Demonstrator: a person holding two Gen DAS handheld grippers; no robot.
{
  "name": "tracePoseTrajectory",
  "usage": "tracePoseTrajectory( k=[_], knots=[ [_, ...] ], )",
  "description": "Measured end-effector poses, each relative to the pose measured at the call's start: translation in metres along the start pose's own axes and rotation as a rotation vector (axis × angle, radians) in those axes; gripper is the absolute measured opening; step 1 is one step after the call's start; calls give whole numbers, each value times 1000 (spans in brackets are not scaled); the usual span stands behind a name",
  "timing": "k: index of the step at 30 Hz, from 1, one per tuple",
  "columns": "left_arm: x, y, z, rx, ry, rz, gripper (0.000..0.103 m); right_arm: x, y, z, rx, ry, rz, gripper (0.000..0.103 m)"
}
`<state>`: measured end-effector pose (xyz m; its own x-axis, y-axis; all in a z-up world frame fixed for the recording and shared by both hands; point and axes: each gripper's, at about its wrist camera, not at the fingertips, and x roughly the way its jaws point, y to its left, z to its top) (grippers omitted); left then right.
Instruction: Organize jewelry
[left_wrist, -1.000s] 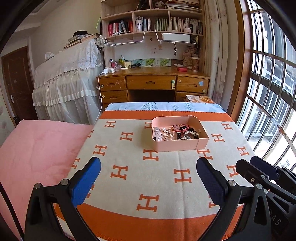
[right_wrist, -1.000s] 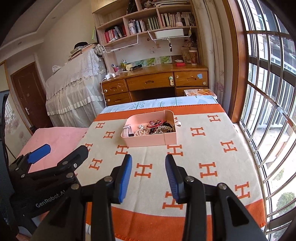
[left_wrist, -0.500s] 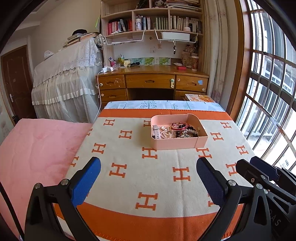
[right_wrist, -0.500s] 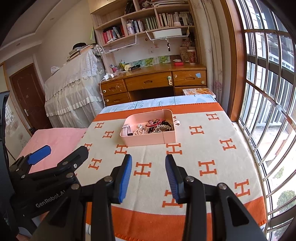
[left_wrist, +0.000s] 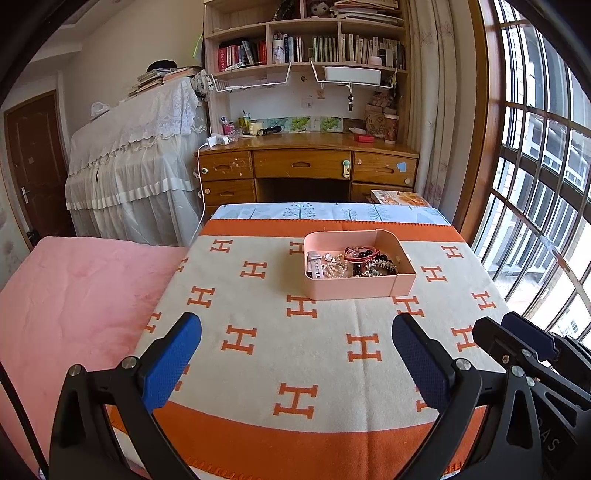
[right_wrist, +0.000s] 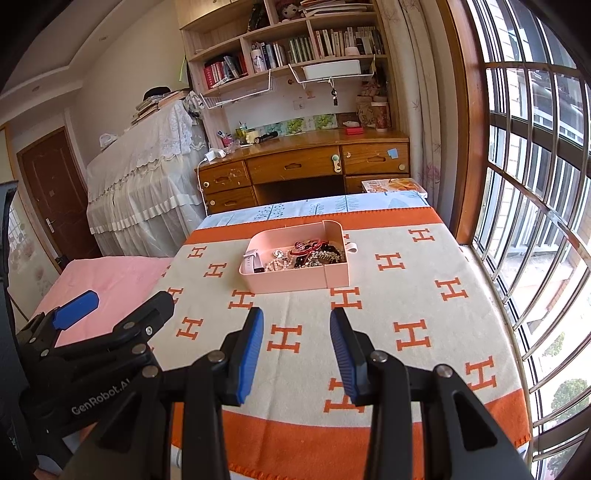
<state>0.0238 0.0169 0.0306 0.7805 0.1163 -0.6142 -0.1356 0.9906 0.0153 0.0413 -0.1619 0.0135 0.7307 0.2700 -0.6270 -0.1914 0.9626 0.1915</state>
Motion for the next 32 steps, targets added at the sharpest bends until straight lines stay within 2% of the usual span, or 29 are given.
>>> tracePoseTrajectory(
  k=[32],
  knots=[
    [-19,-3,-4,5,-8,-20,102,-25,5,0,5,-19,-69,38]
  ],
)
